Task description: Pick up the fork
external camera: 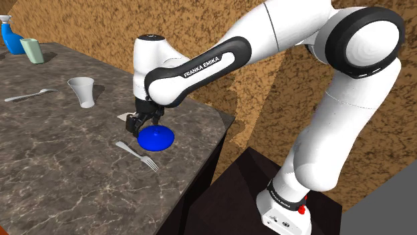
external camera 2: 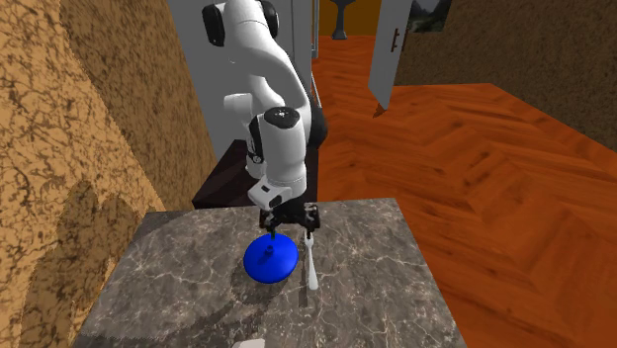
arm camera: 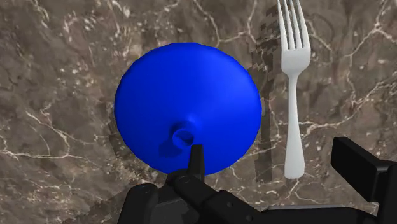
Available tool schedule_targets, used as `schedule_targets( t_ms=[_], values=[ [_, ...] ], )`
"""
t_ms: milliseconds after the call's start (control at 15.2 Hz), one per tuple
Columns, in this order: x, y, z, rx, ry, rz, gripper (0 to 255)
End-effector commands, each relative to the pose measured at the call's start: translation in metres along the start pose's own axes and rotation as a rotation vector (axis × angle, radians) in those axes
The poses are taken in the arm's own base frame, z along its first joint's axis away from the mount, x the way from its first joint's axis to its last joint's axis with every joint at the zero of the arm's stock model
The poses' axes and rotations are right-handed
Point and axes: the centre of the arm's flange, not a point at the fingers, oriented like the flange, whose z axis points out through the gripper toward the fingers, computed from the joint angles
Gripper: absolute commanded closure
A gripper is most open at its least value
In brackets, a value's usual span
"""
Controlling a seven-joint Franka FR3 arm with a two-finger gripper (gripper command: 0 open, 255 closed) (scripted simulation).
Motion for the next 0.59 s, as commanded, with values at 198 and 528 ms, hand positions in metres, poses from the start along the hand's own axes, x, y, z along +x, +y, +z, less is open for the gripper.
schedule_targets(
  t_ms=[198, 528],
  values=[
    [0.030, -0.040, 0.037, 0.020, 0.009, -0.031, 0],
    [0.036, -0.051, 0.063, 0.025, 0.012, -0.039, 0]
  ],
)
